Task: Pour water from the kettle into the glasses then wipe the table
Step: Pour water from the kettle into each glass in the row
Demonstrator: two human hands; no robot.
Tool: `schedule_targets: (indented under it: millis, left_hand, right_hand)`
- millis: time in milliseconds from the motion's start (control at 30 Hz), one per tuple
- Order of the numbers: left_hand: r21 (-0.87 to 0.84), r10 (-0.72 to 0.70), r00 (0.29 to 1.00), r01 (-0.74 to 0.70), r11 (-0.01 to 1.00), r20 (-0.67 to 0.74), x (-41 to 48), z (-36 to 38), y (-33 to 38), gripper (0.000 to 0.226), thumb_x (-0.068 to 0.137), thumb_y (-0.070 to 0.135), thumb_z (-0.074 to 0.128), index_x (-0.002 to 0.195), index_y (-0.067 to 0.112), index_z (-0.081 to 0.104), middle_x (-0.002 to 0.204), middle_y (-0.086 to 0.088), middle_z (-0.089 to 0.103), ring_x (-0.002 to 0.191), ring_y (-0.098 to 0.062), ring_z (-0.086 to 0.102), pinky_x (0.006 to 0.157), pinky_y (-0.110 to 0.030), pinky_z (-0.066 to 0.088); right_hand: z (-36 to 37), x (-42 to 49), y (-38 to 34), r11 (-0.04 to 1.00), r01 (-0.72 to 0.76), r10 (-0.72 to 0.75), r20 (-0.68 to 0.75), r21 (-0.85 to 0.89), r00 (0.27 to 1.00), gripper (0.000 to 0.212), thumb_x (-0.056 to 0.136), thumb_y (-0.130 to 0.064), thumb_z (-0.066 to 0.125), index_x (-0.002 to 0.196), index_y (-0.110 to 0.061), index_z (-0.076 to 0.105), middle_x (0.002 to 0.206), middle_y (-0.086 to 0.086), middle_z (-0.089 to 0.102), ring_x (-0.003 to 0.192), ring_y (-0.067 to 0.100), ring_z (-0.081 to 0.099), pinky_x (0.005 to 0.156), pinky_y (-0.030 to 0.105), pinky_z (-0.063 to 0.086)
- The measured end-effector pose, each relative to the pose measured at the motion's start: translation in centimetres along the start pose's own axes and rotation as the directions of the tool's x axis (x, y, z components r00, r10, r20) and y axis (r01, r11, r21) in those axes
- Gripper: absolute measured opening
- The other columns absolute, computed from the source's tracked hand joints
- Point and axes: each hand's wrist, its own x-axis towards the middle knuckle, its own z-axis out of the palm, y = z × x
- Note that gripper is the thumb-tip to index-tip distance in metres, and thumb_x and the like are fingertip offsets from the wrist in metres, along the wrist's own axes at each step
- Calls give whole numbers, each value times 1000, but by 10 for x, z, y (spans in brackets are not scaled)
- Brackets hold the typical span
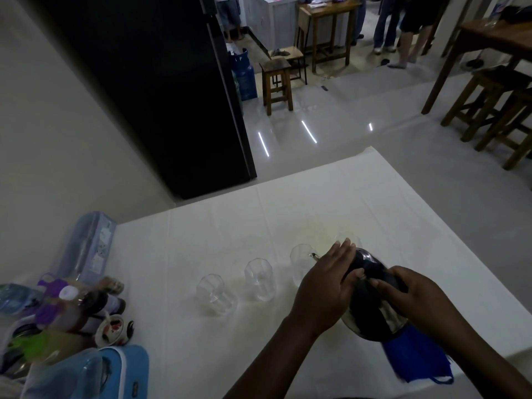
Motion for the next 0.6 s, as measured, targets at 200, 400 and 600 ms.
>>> schedule_targets:
  millis: [200,400,600]
  left_hand:
    - [91,65,998,-67,994,28,-1,4,6,55,99,45,28,145,16,35,155,2,29,143,-6,15,114,-25,20]
    - [142,147,988,-151,978,36,6,13,22,47,101,30,42,144,11,37,154,-4,31,143,-13,19,115,-27,19]
    - [150,187,982,-189,970,30,26,31,45,48,100,30,45,142,8,39,152,-9,34,142,-18,23,114,-29,19]
  right_hand:
    - [5,-9,18,994,5,-2,-25,109,1000,20,85,-21,63,69,-11,57,61,7,60,56,15,54,51,26,39]
    - [-6,-16,33,980,1,8,-47,197,999,21,86,-18,62,67,-11,56,60,8,59,53,11,52,51,28,38]
    - [-39,-13,49,984,15,-4,-63,175,998,21,85,-19,62,66,-12,56,58,9,60,55,21,54,51,32,41]
